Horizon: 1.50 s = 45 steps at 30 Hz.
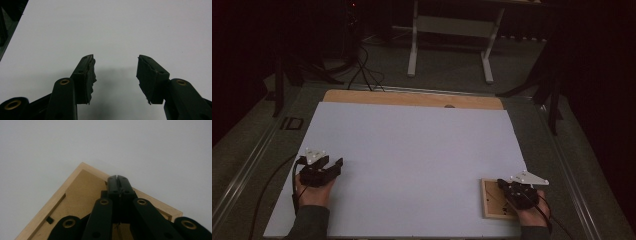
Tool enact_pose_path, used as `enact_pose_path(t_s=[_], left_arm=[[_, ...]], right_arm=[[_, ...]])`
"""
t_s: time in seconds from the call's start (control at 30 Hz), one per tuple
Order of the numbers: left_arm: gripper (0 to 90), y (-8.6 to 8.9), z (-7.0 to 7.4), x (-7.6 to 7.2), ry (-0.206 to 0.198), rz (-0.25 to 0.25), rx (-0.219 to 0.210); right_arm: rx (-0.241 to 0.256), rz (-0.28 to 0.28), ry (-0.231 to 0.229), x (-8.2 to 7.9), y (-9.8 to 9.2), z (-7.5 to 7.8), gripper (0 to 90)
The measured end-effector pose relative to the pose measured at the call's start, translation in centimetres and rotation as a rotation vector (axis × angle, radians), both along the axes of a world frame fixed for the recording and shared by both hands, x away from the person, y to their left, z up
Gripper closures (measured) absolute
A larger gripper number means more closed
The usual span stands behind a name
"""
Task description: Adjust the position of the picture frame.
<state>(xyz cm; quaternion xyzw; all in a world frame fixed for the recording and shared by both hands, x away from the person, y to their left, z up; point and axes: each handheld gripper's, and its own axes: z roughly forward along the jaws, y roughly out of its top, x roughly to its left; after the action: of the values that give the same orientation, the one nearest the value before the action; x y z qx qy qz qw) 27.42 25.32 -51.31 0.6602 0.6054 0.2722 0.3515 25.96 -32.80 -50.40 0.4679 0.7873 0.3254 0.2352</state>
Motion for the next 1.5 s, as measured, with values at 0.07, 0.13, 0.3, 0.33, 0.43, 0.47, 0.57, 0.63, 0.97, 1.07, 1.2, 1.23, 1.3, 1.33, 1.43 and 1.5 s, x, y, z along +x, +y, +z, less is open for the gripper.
enact_pose_path(t_s=[0.07,0.13,0.3,0.33,0.43,0.47,0.57,0.63,0.97,1.07,1.2,1.23,1.3,1.33,1.43,1.5], left_arm=[[48.1,0.0,0.0,0.0,-0.001,0.0,0.0],[48.1,-0.1,0.0,0.0,-0.001,-0.002,0.002],[48.1,-0.1,0.0,0.0,0.002,-0.003,0.007],[48.1,-0.1,0.0,0.0,0.002,-0.003,0.007],[48.0,-0.2,-0.1,0.1,0.004,-0.004,0.009],[48.0,-0.2,-0.1,0.1,0.004,-0.004,0.01],[48.0,-0.2,-0.1,0.1,0.005,-0.005,0.012],[48.0,-0.2,-0.1,0.1,0.005,-0.005,0.013],[48.0,-0.2,-0.1,0.1,0.004,-0.002,0.01],[48.0,-0.1,-0.1,0.1,0.006,0.0,0.009],[48.0,-0.2,-0.1,0.1,0.008,-0.001,0.009],[48.0,-0.2,-0.1,0.2,0.01,-0.003,0.011],[48.0,-0.2,-0.2,0.2,0.012,-0.006,0.015],[47.9,-0.3,-0.2,0.2,0.01,-0.006,0.014],[47.9,-0.3,-0.1,0.2,0.008,-0.006,0.015],[47.9,-0.3,-0.2,0.2,0.01,-0.005,0.015]], right_arm=[[-0.002,-0.004,0.001,0.1,0.0,-0.1,89.8],[-0.005,-0.005,0.004,0.2,0.0,-0.2,89.9],[-0.015,-0.006,0.002,0.6,0.4,-0.3,89.9],[-0.019,-0.007,0.002,0.6,0.5,-0.3,89.9],[-0.03,0.0,0.001,0.8,0.8,-0.3,89.9],[-0.031,0.003,0.001,0.8,0.8,-0.2,90.0],[-0.042,0.009,0.001,1.0,1.1,-0.2,90.0],[-0.047,0.017,0.001,1.2,1.4,-0.2,90.0],[-0.053,0.049,0.01,2.7,2.8,-0.1,90.0],[-0.055,0.063,0.009,3.2,3.4,-0.1,90.0],[-0.061,0.078,0.009,3.8,4.0,-0.1,90.0],[-0.06,0.079,0.01,3.9,4.2,-0.1,90.0],[-0.059,0.082,0.01,4.1,4.5,-0.1,90.0],[-0.059,0.084,0.01,4.2,4.6,-0.1,90.0],[-0.065,0.091,0.009,4.6,5.1,-0.1,90.0],[-0.066,0.096,0.01,4.8,5.4,-0.1,90.0]])
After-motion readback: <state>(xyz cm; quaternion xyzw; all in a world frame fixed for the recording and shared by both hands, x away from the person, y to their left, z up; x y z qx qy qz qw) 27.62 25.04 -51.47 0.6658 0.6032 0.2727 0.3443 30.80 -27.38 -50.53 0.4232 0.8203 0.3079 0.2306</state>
